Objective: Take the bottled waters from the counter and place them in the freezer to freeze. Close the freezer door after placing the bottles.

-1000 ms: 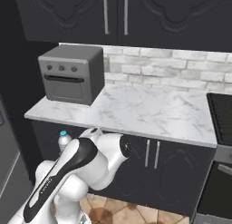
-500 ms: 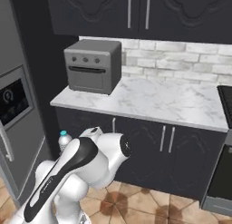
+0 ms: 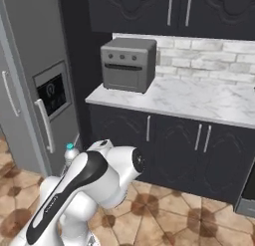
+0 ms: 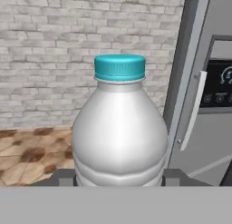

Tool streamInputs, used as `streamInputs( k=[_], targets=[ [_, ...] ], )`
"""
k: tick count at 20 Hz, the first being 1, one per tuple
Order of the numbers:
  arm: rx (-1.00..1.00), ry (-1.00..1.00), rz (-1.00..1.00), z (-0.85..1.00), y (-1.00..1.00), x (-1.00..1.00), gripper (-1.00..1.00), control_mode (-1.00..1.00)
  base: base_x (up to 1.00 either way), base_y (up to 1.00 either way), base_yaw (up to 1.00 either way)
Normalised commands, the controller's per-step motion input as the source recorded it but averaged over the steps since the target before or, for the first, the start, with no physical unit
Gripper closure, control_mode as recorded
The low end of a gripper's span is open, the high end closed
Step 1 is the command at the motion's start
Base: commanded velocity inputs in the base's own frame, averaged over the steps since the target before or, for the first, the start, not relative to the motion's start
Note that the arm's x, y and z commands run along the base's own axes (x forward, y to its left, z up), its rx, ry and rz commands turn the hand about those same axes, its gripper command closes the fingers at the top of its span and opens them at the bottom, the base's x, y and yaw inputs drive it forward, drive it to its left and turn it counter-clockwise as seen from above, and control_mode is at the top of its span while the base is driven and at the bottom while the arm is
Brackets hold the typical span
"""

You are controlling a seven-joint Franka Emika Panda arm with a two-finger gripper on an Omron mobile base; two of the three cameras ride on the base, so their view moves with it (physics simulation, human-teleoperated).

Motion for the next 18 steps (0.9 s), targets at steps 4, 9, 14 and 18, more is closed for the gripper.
streamInputs(
  k=[4, 9, 14, 18],
  targets=[
    [0.0, 0.0, 0.0, 0.0, 0.0, 0.0, 1.0, 1.0, -0.42, 0.77, 0.09],
    [0.0, 0.0, 0.0, 0.0, 0.0, 0.0, 1.0, 1.0, -0.35, 0.96, 0.01],
    [0.0, 0.0, 0.0, 0.0, 0.0, 0.0, 1.0, 1.0, -0.2, 1.0, 0.0],
    [0.0, 0.0, 0.0, 0.0, 0.0, 0.0, 1.0, 1.0, 0.0, 1.0, -0.02]
  ],
)
